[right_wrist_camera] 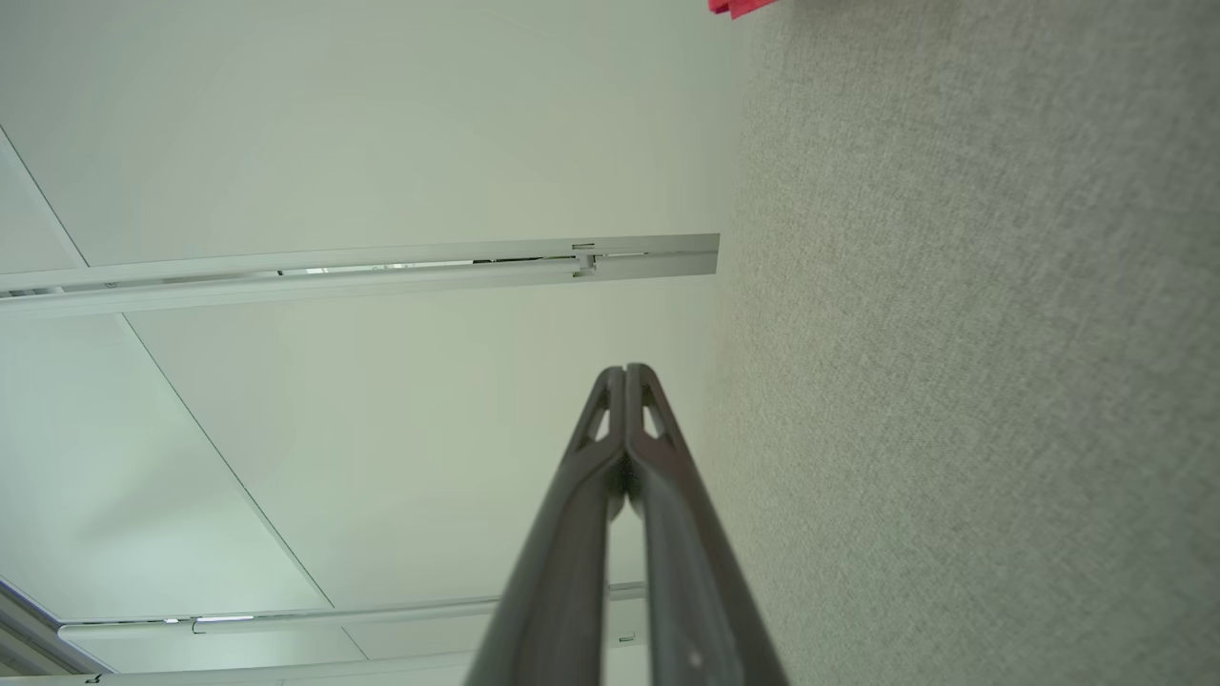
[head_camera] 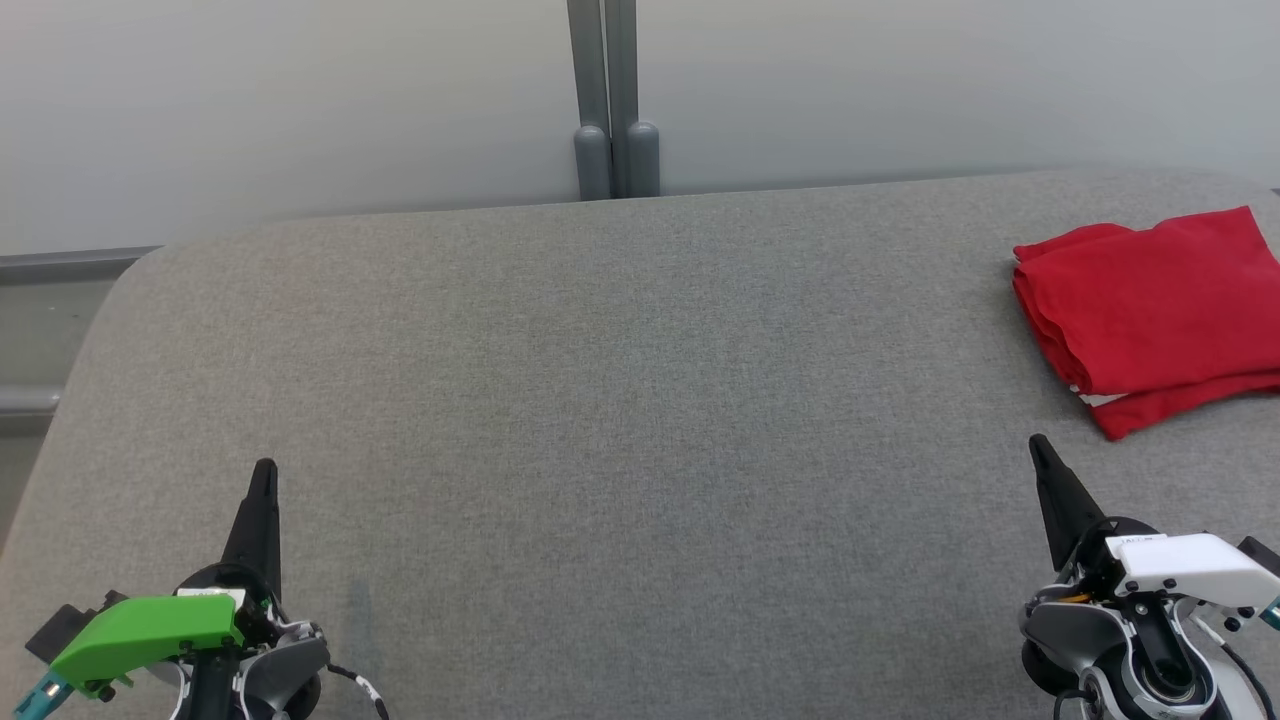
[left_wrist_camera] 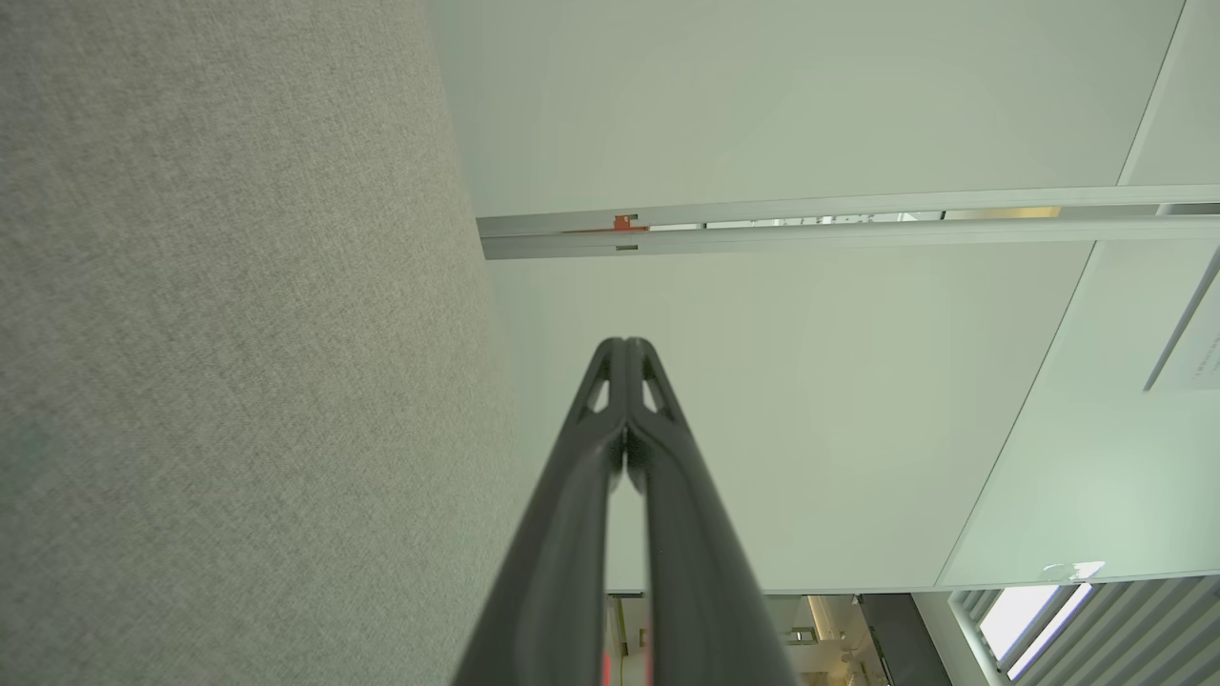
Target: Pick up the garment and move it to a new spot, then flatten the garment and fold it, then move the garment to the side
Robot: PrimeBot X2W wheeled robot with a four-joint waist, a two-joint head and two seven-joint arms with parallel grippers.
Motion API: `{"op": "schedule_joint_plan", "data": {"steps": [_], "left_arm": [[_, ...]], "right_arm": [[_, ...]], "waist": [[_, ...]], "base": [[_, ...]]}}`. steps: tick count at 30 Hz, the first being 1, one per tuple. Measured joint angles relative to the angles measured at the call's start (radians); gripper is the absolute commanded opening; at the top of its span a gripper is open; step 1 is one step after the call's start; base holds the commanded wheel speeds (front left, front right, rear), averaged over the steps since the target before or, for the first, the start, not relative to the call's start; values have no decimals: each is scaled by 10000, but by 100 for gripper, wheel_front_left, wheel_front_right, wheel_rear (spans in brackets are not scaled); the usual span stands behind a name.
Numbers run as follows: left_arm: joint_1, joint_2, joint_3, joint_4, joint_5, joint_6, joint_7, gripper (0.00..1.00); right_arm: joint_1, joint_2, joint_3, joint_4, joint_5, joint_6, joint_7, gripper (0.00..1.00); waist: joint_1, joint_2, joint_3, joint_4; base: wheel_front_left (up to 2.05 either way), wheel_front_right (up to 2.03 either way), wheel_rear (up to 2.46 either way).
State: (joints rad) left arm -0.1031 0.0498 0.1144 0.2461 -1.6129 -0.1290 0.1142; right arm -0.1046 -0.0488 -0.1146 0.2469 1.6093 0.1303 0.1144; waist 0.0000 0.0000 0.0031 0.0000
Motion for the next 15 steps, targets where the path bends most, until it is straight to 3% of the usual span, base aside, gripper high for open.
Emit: {"op": "schedule_joint_plan", "data": {"steps": [15], "left_arm": [[-1,0,0,-2,0,0,0,0]], "right_arm": [[-1,0,-2,0,0,0,0,0]], "waist": [[0,0,0,0]], "base": [[0,0,0]]}}
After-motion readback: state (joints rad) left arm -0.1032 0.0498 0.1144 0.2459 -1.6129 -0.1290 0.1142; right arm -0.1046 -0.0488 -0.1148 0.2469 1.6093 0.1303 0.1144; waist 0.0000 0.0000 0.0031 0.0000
